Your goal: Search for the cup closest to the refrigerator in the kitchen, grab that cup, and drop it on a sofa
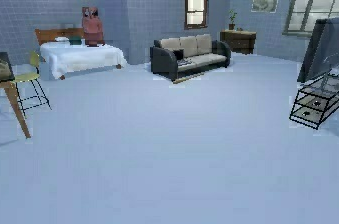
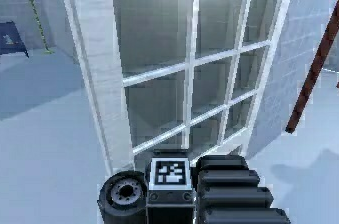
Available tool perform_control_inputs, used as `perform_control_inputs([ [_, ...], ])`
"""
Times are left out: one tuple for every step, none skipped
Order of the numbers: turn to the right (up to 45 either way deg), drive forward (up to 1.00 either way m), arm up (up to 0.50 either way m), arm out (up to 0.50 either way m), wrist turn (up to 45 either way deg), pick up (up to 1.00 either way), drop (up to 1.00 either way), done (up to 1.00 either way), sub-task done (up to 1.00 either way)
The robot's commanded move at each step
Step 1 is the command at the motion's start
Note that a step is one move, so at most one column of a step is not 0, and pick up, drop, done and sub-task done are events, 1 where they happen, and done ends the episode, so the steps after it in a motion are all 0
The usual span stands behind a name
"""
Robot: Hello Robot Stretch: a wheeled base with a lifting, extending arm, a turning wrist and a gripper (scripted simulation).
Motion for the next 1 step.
perform_control_inputs([
  [0.0,0.4,0.0,0.0,0.0,0.0,0.0,0.0,0.0],
])
